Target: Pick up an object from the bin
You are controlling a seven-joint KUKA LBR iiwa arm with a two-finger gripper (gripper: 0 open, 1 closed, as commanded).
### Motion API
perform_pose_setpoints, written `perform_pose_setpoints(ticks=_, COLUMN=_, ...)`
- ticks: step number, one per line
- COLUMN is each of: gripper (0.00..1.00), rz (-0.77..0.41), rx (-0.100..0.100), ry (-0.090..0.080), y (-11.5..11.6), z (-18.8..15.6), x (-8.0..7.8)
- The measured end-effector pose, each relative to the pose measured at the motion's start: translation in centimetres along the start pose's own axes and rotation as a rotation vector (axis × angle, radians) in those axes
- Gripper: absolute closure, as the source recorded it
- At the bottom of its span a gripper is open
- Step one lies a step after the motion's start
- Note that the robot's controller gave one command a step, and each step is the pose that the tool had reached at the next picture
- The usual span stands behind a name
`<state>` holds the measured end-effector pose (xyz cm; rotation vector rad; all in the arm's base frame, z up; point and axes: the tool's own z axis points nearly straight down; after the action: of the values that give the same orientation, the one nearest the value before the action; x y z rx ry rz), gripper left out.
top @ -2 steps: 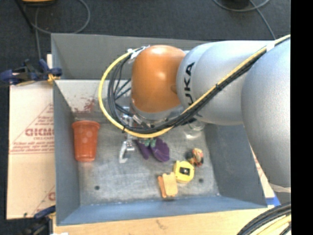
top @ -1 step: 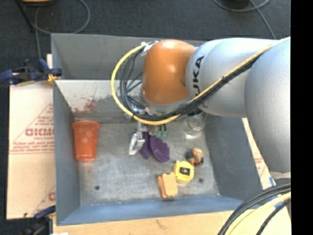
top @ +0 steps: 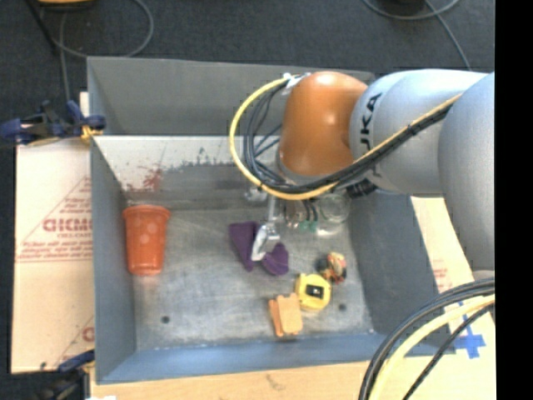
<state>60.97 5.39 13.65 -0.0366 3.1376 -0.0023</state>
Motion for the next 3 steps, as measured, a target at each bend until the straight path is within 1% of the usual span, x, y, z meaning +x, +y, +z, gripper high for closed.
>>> perform_pose_setpoints(ticks=1, gripper=0.00, rz=-0.112, rx=0.000, ry=0.001, y=-0.7, z=1.5, x=0.0)
perform_pose_setpoints(ticks=2, gripper=0.00, rz=-0.269, rx=-0.001, ry=-0.005, y=-1.6, z=5.0, x=-1.9)
perform_pose_setpoints(ticks=3, gripper=1.00, rz=-0.290, rx=-0.002, ry=-0.002, y=-1.7, z=5.1, x=-1.7)
